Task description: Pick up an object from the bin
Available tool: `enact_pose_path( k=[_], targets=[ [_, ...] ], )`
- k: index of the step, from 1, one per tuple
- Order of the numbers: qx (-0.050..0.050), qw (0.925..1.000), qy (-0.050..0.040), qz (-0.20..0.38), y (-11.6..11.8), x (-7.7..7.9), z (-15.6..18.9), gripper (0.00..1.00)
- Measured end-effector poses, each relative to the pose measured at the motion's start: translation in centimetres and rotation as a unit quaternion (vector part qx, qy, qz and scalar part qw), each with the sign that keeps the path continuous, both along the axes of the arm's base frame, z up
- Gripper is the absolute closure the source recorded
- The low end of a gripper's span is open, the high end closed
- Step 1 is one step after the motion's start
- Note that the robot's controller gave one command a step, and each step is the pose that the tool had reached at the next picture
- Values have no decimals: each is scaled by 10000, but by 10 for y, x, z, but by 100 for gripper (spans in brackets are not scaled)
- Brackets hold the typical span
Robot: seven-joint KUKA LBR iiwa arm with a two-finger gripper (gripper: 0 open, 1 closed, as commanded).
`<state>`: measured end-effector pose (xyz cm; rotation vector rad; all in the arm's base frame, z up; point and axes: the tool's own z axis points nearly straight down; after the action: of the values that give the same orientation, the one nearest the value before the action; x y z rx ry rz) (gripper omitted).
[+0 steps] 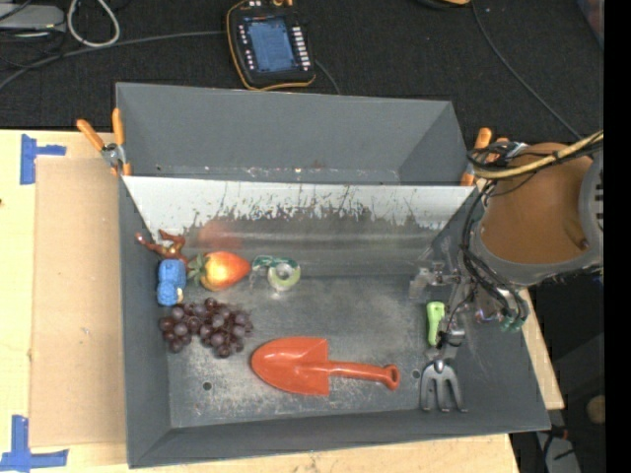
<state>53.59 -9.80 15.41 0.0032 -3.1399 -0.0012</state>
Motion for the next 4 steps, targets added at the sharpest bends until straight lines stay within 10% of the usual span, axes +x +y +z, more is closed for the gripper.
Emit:
enact_pose_path(
  k=[1, 2, 3, 4],
  targets=[
    [13, 9991, 23, 420, 73, -18, -85, 0],
    [-18, 9982, -51, 598, 93, -24, -32, 0],
    [9, 9996, 51, 290, 135, -24, -55, 0],
    [-19, 9999, -25, 163, 130, -30, -85, 0]
  ],
)
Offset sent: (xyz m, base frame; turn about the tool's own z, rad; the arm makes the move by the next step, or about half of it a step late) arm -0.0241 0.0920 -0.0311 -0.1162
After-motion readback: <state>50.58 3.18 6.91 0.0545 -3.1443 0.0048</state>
